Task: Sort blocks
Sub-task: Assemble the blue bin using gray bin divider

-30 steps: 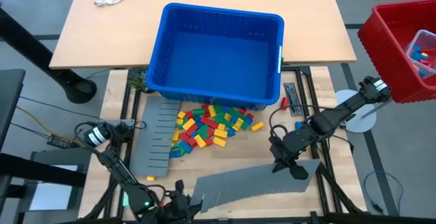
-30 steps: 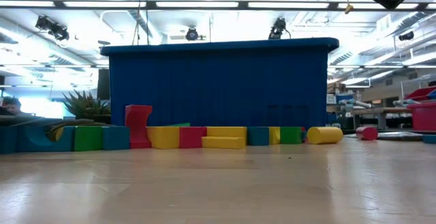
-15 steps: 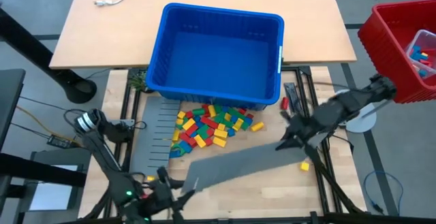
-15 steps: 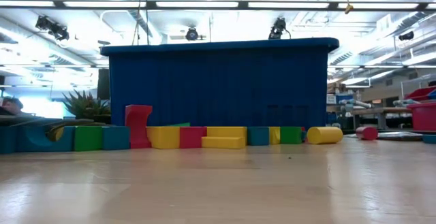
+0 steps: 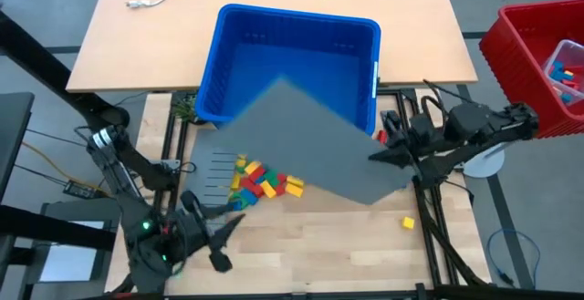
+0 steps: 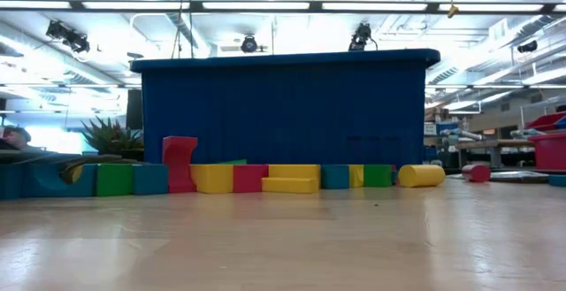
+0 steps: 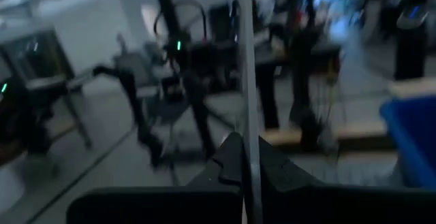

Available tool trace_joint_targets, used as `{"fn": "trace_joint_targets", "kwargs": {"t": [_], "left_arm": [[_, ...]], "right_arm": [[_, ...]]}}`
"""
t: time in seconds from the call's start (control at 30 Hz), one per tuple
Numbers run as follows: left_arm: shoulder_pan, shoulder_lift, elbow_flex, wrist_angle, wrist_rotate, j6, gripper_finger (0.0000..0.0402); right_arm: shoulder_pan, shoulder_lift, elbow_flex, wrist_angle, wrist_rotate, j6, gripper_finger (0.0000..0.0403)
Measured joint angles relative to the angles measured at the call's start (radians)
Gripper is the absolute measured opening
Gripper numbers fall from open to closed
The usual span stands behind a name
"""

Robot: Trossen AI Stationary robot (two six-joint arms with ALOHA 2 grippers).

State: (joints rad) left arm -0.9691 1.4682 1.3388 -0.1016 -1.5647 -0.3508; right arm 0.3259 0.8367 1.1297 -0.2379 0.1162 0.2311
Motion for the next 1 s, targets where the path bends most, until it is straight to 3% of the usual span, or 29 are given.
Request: {"fn": "trace_joint_targets", "kwargs": {"t": [0.27, 0.47, 0.73, 1.0], "left_arm": [[0.102, -0.173, 0.000, -0.141, 0.184, 0.025, 0.0167], [0.201, -0.271, 0.000, -0.181, 0.345, 0.039, 0.0192], [0.358, -0.276, 0.000, -0.184, 0.553, 0.052, 0.0193], [0.535, -0.253, 0.000, -0.107, 0.823, 0.108, 0.0193]], "right_arm": [[-0.157, 0.057, 0.000, 0.334, 0.015, -0.107, 0.0000], [-0.267, 0.126, -0.002, 0.553, -0.070, -0.124, 0.0000], [-0.379, 0.231, -0.002, 0.871, -0.236, -0.003, 0.0000], [-0.415, 0.288, -0.002, 1.034, -0.271, 0.030, 0.0000]]}}
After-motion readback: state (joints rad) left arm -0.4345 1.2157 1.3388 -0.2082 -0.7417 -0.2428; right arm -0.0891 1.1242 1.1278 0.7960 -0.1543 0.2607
